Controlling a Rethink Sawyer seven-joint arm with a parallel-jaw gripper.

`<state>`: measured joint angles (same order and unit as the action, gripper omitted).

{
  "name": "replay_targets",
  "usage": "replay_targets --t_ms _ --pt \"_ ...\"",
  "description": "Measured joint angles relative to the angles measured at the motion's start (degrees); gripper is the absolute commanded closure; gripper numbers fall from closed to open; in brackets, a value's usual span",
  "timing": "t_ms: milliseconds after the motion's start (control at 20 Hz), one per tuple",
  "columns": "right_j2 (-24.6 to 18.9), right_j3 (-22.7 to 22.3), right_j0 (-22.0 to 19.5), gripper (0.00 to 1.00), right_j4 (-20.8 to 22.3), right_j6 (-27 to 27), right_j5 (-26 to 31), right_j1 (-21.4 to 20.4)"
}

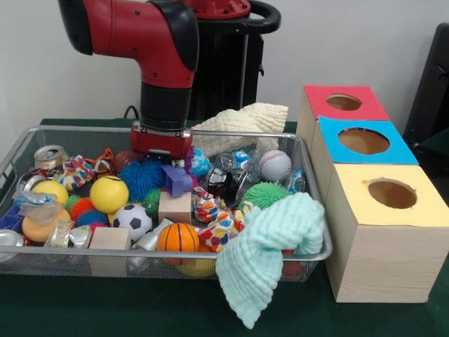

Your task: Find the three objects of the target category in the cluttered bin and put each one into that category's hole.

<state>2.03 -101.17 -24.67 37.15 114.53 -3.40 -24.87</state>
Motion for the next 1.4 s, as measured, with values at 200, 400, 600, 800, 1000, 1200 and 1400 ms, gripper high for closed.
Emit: replay_targets --t_ms 200,400,600,800,1000,1200,1400 --pt "0.2 -0.2 1.2 1.00 -2.3 0.0 0.0 0.0" --pt "0.2 -0.4 2.0 1.00 -4.3 0.0 0.0 0.0" --pt "0.2 -0.6 3.1 1.00 -6.9 0.0 -0.6 0.0" --pt "0.2 -1.0 4.0 1.00 -8.6 0.0 -1.4 0.0" --pt "0.3 -2.5 5.7 1.00 -12.1 0.0 -2.4 0.0" --pt "0.5 -3.7 6.8 1.00 -14.8 0.0 -3.2 -0.4" --pt "0.6 -5.0 7.7 1.00 -17.3 0.0 -4.2 -0.7"
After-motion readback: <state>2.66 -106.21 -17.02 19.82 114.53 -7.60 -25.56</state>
